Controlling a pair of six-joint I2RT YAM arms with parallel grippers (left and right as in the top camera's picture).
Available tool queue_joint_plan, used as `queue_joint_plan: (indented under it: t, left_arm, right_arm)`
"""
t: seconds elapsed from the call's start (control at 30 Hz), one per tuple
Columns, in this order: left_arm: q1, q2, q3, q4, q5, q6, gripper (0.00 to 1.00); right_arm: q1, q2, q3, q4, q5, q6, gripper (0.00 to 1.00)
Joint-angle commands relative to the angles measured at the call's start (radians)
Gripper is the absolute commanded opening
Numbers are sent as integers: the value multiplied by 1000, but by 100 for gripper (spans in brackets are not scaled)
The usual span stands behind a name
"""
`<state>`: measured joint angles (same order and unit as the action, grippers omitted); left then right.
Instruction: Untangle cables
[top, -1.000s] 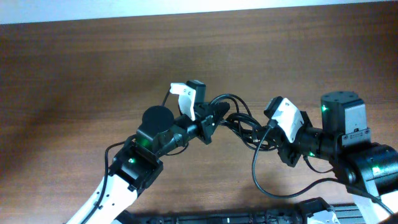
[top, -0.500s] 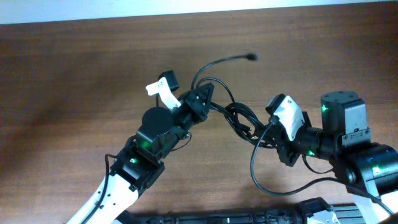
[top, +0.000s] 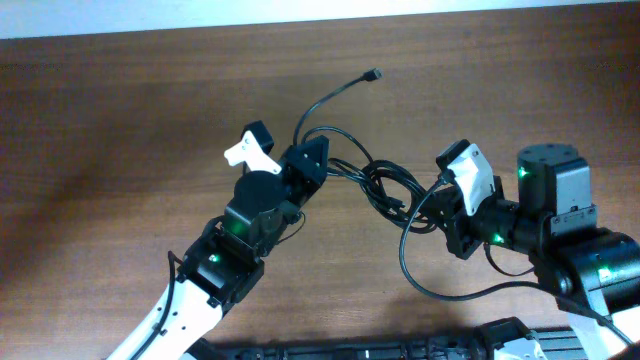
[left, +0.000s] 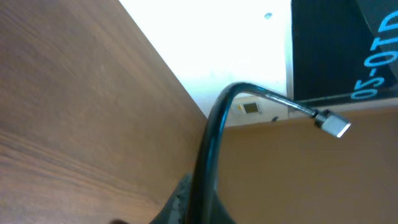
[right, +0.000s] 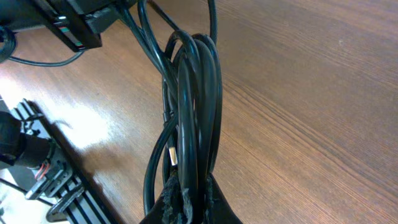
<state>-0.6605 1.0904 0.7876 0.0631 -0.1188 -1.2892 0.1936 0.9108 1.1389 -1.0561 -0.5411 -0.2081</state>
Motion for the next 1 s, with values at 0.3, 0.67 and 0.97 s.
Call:
queue_joint_plan:
  t: [0.3,0.67,0.97]
  left_arm:
    - [24,-2,13,2,-166,6,89]
    - [24,-2,13,-103,-442,6,92]
    - [24,-55,13,-100,-390,323,99]
  right_arm:
    - [-4,-8,19,-39,3,7,4]
    - [-4,-8,19,-66,3,4,4]
    - [-4,-8,19,-64,87,-23,4]
